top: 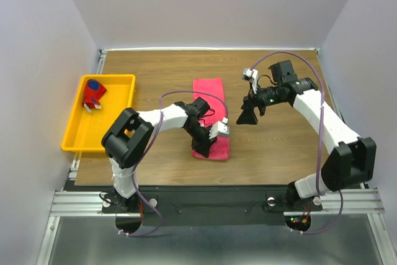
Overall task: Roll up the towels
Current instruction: Roll the towel
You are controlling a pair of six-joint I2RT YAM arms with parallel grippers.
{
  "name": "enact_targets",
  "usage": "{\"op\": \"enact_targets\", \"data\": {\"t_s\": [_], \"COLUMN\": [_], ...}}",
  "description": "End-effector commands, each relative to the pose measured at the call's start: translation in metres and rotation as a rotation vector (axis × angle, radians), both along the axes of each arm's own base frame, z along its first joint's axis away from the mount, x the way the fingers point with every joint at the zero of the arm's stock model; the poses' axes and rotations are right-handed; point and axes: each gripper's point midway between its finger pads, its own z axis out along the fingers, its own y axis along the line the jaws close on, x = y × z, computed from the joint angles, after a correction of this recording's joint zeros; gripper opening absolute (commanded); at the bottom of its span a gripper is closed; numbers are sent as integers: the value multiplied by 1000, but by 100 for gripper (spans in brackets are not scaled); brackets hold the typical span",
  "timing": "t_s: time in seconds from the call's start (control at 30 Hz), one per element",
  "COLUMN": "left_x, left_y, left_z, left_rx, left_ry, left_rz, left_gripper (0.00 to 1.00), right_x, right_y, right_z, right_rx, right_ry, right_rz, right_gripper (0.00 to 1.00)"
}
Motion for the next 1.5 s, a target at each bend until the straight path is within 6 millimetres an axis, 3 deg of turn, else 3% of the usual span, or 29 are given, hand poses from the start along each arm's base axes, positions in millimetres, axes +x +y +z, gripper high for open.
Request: {"op": "enact_targets", "data": {"t_s": [0.0, 0.03, 0.07, 0.2, 0.37, 0.4, 0.47, 0.63, 0.8, 0.93, 0.97, 1.1, 1.23, 1.27, 1.37, 1.47], "left_x": [-19, -15, -13, -1, 17, 19, 24, 30, 36, 36, 37, 40, 48, 51, 54, 58], "left_y": [12, 9, 15, 20, 20, 20, 18, 16, 18, 21, 21, 21, 17, 18, 23, 32], "left_z": [4, 0, -1, -11, -23, -24, -27, -31, -31, -30, -30, -24, -1, 13, 41, 66], "left_rx": [34, 33, 50, 77, 118, 119, 127, 136, 133, 135, 135, 109, 31, -2, -61, -99], "left_ry": [241, 284, 329, 434, 483, 492, 505, 508, 497, 492, 492, 478, 409, 369, 292, 211], "left_rz": [11, 17, 42, 91, 148, 155, 164, 174, 174, 170, 170, 164, 162, 165, 182, 199], "left_gripper": [0, 0, 0, 0, 0, 0, 0, 0, 0, 0, 0, 0, 13, 21, 31, 34], "right_x": [-36, -51, -57, -74, -72, -76, -68, -82, -84, -75, -76, -86, -100, -107, -109, -113], "right_y": [-14, -7, -5, 13, 48, 53, 68, 100, 98, 95, 94, 86, 83, 84, 81, 81], "right_z": [-15, -28, -27, -46, -65, -83, -93, -114, -152, -168, -171, -184, -185, -185, -177, -166], "right_rx": [-161, -192, -205, -284, -352, -410, -435, -463, -535, -572, -579, -587, -525, -489, -412, -330], "right_ry": [-76, -73, -104, -182, -322, -338, -405, -489, -499, -535, -530, -494, -398, -349, -226, -129], "right_rz": [59, 102, 112, 159, 188, 206, 204, 273, 300, 281, 285, 319, 324, 346, 343, 348], "right_gripper": [95, 95, 94, 89, 87, 87, 87, 87, 85, 79, 77, 39, 15, 4, 1, 1]}}
